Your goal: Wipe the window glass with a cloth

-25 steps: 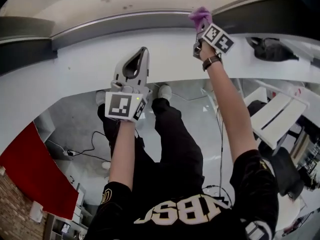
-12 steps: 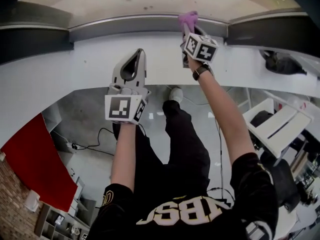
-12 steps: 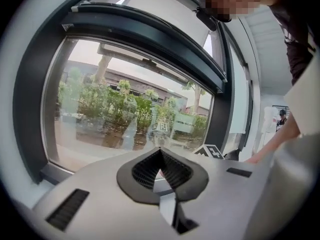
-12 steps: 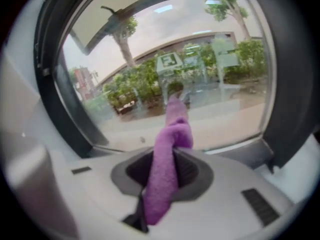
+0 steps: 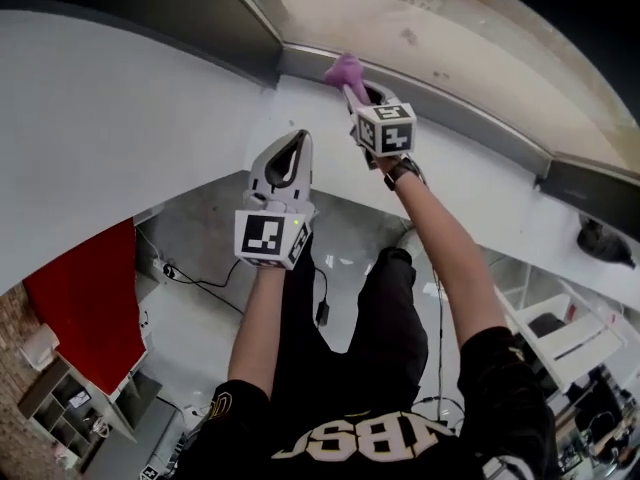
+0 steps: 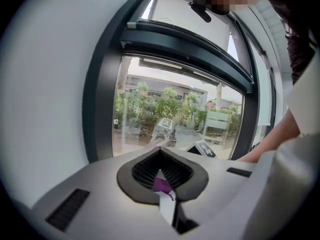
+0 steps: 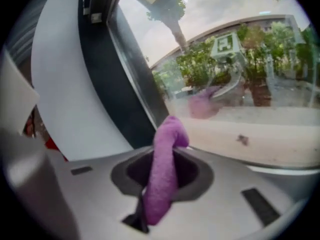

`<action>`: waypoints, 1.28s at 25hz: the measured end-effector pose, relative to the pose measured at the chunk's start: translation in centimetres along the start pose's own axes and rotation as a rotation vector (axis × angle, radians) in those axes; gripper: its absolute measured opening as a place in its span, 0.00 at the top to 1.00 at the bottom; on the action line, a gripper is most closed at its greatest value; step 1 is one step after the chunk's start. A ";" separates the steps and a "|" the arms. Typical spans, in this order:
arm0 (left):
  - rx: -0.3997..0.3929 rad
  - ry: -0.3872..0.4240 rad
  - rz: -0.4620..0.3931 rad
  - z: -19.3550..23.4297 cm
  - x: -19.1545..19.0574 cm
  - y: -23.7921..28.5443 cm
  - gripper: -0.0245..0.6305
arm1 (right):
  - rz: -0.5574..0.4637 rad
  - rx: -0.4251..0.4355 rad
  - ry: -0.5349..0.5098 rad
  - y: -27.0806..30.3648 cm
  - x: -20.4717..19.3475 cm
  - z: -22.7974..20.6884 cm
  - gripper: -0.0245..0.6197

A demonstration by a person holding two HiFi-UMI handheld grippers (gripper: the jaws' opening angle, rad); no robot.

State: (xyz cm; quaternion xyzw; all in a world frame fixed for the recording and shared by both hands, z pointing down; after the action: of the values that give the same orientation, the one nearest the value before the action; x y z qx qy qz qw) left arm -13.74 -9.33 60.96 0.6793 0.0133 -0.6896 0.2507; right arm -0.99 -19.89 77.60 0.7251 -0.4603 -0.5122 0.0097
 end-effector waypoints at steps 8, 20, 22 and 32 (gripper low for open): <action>0.033 0.116 0.015 8.6 1.6 -1.5 0.94 | 0.052 0.036 -0.064 13.5 2.2 4.2 0.84; -0.192 0.115 0.064 -2.7 1.1 1.1 0.94 | 0.029 -0.310 0.105 -5.5 -2.6 -11.7 0.84; -0.236 0.122 0.065 -7.3 0.8 1.8 0.94 | 0.012 -0.373 0.142 -10.9 -4.3 -14.9 0.84; -0.324 0.175 0.109 -26.3 -0.9 4.9 0.94 | -0.147 -0.877 0.484 -38.4 -12.5 -30.7 0.84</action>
State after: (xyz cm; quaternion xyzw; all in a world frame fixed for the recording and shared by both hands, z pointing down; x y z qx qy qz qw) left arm 12.45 -3.87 61.32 0.6873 0.1091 -0.6020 0.3914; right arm 46.69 -3.28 82.71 0.7812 -0.1343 -0.4739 0.3835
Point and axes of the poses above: the fingertips, and each gripper's own axes: y forward along the fingers, z to its left, x out of its top, the point moved 5 cm from there along -y, backward along the fingers, and after that the axes turned 10 degrees about x, right-handed, at the moved point
